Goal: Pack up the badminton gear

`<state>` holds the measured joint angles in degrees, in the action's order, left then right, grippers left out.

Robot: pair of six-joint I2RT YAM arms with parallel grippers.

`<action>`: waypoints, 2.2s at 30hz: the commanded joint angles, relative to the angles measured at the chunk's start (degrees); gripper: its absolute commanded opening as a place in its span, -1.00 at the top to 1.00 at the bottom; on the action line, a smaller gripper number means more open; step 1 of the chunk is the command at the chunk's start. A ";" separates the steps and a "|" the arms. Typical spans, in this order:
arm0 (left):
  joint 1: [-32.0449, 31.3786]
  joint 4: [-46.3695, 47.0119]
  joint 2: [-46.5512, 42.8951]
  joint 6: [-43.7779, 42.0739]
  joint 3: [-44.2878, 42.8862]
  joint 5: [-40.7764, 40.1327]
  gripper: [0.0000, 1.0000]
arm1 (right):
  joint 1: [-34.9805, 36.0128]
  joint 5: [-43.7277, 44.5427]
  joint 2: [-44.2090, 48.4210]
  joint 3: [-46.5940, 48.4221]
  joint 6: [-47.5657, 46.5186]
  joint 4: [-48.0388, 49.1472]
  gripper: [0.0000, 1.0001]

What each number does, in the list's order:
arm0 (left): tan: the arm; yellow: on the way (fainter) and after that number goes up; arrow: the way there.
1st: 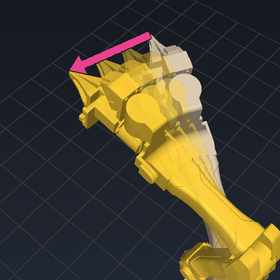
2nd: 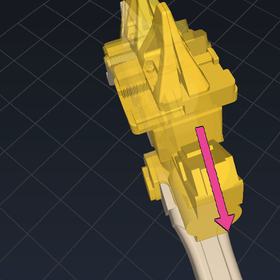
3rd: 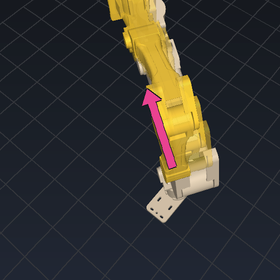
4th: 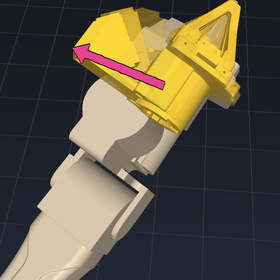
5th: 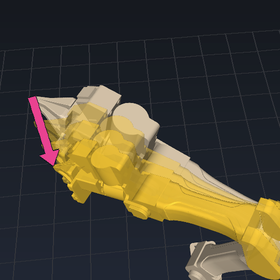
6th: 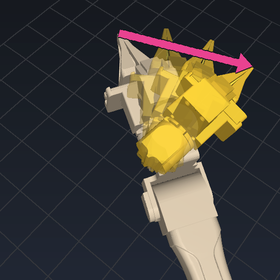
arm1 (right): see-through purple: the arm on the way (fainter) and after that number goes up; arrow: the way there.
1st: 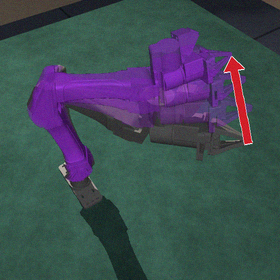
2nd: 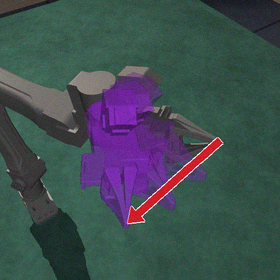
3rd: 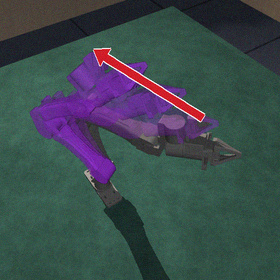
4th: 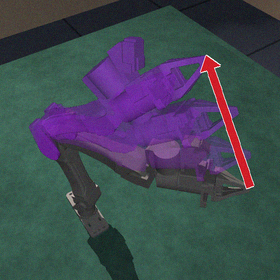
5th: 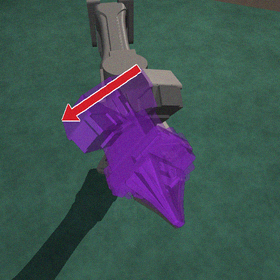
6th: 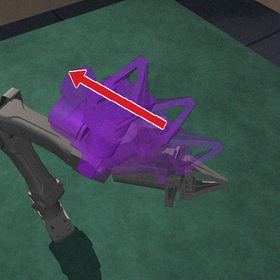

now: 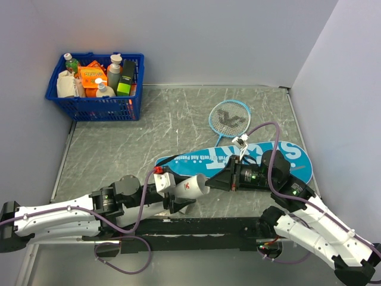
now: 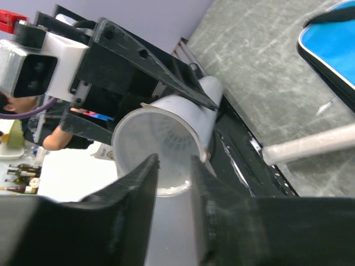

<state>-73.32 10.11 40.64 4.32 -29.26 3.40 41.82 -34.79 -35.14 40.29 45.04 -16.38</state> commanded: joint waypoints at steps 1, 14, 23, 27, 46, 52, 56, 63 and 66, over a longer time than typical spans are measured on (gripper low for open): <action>-0.51 6.94 -0.66 4.65 -3.79 -3.22 0.98 | 1.42 1.56 -0.99 -0.39 -1.35 -3.04 0.47; -0.51 7.12 2.86 3.95 -6.16 -8.75 0.98 | 11.60 0.42 -4.15 0.57 -0.65 0.99 1.00; -0.51 7.38 4.62 3.86 -6.69 -9.90 0.98 | 13.29 0.59 -3.98 2.86 -1.17 0.92 1.00; -0.51 6.68 5.06 3.60 -7.39 -10.34 0.98 | 13.11 11.10 -2.84 8.03 -5.30 -10.74 1.00; 22.50 -7.19 19.38 -2.38 -23.90 -8.76 0.98 | 12.05 56.85 -0.90 28.53 -11.11 -39.61 1.00; 35.95 -14.58 25.45 -3.61 -29.36 -12.80 0.98 | 12.14 54.74 -3.53 26.42 -12.69 -36.62 1.00; 47.35 -18.19 27.73 -3.70 -29.19 -13.42 0.98 | 11.27 51.93 -5.73 26.15 -14.01 -34.86 1.00; 59.60 -23.63 34.06 -8.00 -29.28 -10.78 0.98 | 9.16 45.43 -8.54 24.57 -15.33 -30.38 1.00; 62.24 -24.26 37.40 -9.24 -28.49 -10.51 0.98 | 8.36 43.32 -8.72 23.43 -15.33 -28.71 1.00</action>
<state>-13.61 -11.60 74.85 -2.24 -56.42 -8.32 51.18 12.43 -43.55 64.97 31.16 -49.65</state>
